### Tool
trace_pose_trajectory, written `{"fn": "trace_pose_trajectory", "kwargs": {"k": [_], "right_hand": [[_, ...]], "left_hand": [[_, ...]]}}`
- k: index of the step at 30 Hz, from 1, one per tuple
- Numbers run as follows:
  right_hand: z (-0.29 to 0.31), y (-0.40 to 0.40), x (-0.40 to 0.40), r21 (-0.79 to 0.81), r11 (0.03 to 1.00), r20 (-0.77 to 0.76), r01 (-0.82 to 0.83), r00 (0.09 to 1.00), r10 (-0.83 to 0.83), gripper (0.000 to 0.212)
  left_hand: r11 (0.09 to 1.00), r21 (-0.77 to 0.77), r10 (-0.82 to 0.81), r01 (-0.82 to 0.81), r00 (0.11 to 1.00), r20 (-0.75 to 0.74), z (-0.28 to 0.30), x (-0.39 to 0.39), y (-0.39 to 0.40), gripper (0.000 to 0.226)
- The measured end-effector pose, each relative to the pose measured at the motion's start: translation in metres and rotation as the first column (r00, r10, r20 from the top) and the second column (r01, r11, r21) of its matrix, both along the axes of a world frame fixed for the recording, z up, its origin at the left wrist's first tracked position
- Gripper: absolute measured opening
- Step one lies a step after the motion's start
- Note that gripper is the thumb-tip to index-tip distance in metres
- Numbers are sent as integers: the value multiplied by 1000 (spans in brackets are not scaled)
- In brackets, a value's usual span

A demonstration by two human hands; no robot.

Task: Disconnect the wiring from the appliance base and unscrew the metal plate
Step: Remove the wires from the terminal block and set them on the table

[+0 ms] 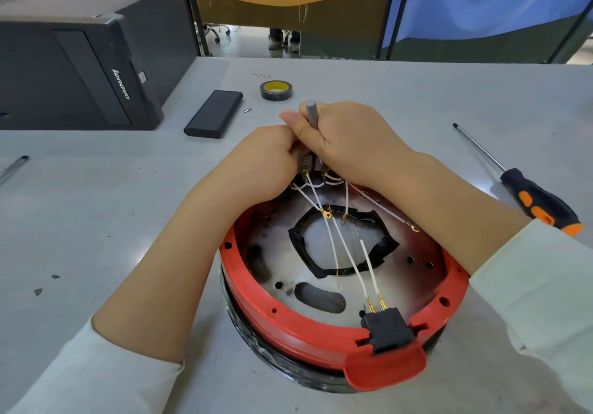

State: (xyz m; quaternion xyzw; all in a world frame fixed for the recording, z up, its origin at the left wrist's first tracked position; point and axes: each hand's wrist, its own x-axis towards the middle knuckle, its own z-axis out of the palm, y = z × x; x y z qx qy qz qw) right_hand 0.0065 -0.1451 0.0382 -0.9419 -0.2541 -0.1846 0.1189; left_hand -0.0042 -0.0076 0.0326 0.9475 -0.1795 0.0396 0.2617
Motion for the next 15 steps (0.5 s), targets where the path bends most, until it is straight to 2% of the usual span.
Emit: {"fn": "trace_pose_trajectory", "kwargs": {"k": [7,10,15], "right_hand": [[-2,1,14,192,975,-175,117,981,-83,47],[-5,0,15,241,965,-150,107,986,-72,47],[-7,-7,4,290,957,-51,-10,998,26,46]], "left_hand": [[999,-32,-27,27,999,17,-5,7,1,25],[998,-46,-36,37,999,30,-5,8,2,25],[997,-56,-47,47,999,15,-4,6,3,27]]}}
